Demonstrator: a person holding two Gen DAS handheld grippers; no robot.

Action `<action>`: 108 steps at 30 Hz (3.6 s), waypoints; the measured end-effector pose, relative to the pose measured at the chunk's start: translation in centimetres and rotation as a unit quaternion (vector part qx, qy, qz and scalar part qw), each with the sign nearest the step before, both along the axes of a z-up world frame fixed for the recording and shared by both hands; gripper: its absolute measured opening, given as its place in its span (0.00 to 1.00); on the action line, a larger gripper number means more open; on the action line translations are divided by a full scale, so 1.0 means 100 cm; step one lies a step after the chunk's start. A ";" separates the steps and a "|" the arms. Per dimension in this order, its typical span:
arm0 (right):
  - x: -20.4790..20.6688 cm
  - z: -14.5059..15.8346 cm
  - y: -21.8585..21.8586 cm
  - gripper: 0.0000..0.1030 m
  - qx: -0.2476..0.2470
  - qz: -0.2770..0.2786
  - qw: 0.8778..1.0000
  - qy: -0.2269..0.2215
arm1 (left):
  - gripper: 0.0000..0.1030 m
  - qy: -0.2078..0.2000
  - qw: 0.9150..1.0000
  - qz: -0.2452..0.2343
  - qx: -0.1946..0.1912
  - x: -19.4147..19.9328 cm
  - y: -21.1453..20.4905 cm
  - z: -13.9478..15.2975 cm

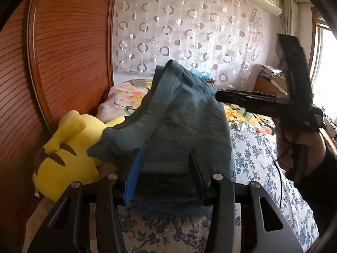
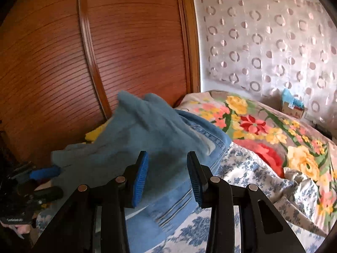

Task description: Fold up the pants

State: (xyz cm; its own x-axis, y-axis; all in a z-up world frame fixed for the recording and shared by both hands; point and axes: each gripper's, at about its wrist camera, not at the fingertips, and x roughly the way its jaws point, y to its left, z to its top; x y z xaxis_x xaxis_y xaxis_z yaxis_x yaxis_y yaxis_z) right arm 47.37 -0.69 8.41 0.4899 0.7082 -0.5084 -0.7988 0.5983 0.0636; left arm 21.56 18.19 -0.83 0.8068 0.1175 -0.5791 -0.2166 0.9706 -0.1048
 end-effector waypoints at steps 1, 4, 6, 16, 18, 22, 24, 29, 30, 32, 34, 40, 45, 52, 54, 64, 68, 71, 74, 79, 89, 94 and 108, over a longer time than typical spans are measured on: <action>-0.008 -0.001 -0.005 0.38 0.003 0.000 1.000 0.000 | 0.45 -0.001 1.000 0.001 0.002 -0.003 -0.001 0.001; -0.029 0.000 -0.017 0.38 0.013 -0.004 1.000 -0.001 | 0.45 -0.005 1.000 0.004 0.006 -0.012 -0.002 0.007; -0.041 -0.001 -0.027 0.38 0.020 -0.007 1.000 0.001 | 0.45 -0.007 1.000 0.003 0.008 -0.020 -0.003 0.010; -0.114 0.004 -0.076 0.38 0.032 -0.033 0.999 -0.009 | 0.48 -0.018 0.999 -0.026 0.022 -0.050 -0.025 0.026; -0.126 0.005 -0.085 0.38 0.036 -0.040 0.999 -0.011 | 0.52 -0.019 0.999 -0.034 0.027 -0.056 -0.031 0.029; -0.154 0.007 -0.104 0.38 0.043 -0.053 0.998 -0.017 | 0.55 -0.024 0.998 -0.053 0.032 -0.067 -0.045 0.035; -0.166 0.008 -0.111 0.38 0.044 -0.060 0.997 -0.020 | 0.55 -0.026 0.997 -0.063 0.033 -0.073 -0.052 0.038; -0.190 0.010 -0.128 0.38 0.055 -0.075 0.995 -0.026 | 0.55 -0.035 0.995 -0.082 0.043 -0.091 -0.071 0.046; -0.195 0.010 -0.131 0.38 0.057 -0.078 0.995 -0.028 | 0.55 -0.037 0.995 -0.084 0.044 -0.095 -0.074 0.047; -0.207 0.010 -0.138 0.38 0.060 -0.085 0.994 -0.030 | 0.55 -0.045 0.994 -0.087 0.046 -0.102 -0.080 0.051; -0.219 0.011 -0.147 0.38 0.064 -0.094 0.993 -0.033 | 0.55 -0.053 0.993 -0.096 0.044 -0.110 -0.086 0.054; -0.258 0.011 -0.162 0.38 0.065 -0.127 0.989 -0.044 | 0.55 -0.065 0.990 -0.111 0.050 -0.130 -0.106 0.058; -0.290 0.012 -0.172 0.38 0.057 -0.168 0.983 -0.050 | 0.35 -0.067 0.988 -0.132 0.042 -0.139 -0.122 0.060; -0.335 0.019 -0.185 0.38 0.061 -0.211 0.974 -0.056 | 0.25 -0.073 0.985 -0.155 0.035 -0.150 -0.145 0.067; -0.345 0.023 -0.187 0.38 0.064 -0.222 0.971 -0.057 | 0.36 -0.074 0.984 -0.161 0.031 -0.153 -0.151 0.072; -0.392 0.032 -0.190 0.56 0.074 -0.267 0.957 -0.081 | 0.80 -0.116 0.978 -0.163 0.050 -0.176 -0.171 0.095; -0.404 0.029 -0.188 0.67 0.082 -0.281 0.952 -0.087 | 0.80 -0.122 0.979 -0.151 0.059 -0.182 -0.174 0.101; -0.415 0.028 -0.185 0.71 0.085 -0.288 0.949 -0.094 | 0.81 -0.129 0.978 -0.153 0.055 -0.187 -0.173 0.105; -0.424 0.026 -0.182 0.72 0.088 -0.299 0.945 -0.103 | 0.81 -0.127 0.981 -0.131 0.070 -0.191 -0.176 0.106; -0.441 0.021 -0.178 0.72 0.096 -0.308 0.940 -0.112 | 0.81 -0.132 0.981 -0.131 0.054 -0.198 -0.173 0.107; -0.458 0.011 -0.172 0.72 0.093 -0.319 0.935 -0.120 | 0.81 -0.122 0.984 -0.113 0.066 -0.204 -0.171 0.102; -0.458 0.012 -0.174 0.72 0.089 -0.319 0.936 -0.118 | 0.81 -0.121 0.984 -0.112 0.067 -0.204 -0.171 0.101; -0.454 0.015 -0.179 0.72 0.083 -0.316 0.938 -0.116 | 0.81 -0.119 0.984 -0.111 0.068 -0.205 -0.171 0.099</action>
